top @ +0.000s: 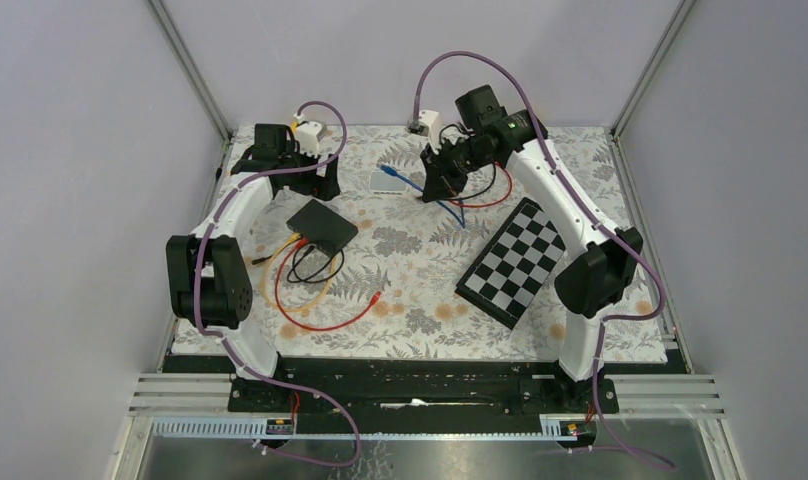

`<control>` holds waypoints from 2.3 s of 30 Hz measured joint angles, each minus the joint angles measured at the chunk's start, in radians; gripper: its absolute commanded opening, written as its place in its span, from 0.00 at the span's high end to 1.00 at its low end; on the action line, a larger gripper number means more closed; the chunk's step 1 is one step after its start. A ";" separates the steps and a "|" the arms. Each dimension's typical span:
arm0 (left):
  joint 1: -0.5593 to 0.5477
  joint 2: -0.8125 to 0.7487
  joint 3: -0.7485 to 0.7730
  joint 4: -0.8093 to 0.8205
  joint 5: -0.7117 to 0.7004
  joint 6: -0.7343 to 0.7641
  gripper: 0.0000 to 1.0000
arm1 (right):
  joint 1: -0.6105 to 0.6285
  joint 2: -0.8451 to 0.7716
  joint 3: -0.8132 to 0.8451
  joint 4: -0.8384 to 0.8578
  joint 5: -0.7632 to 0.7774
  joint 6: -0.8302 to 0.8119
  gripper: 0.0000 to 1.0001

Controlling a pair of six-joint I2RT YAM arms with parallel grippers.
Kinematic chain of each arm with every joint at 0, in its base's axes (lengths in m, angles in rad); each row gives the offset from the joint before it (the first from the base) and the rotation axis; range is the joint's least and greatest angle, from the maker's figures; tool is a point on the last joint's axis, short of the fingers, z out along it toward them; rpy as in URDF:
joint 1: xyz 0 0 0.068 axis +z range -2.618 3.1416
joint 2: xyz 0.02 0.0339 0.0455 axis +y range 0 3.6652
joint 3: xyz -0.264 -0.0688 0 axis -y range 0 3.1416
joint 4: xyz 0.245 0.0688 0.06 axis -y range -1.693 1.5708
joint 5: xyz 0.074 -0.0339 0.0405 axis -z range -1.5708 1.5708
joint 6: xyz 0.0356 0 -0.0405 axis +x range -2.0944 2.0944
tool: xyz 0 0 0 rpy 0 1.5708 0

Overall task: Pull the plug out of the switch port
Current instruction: Place the connector at the center of the board.

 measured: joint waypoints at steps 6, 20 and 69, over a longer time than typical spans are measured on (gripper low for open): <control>0.004 -0.001 -0.002 0.000 0.012 -0.007 0.01 | -0.019 0.026 0.018 -0.063 -0.071 0.032 1.00; 0.011 -0.013 -0.018 0.003 0.026 -0.011 0.01 | -0.200 0.093 0.130 -0.098 -0.444 0.169 1.00; 0.035 -0.013 -0.032 0.004 0.056 -0.027 0.01 | -0.231 0.019 0.339 0.047 0.175 0.022 1.00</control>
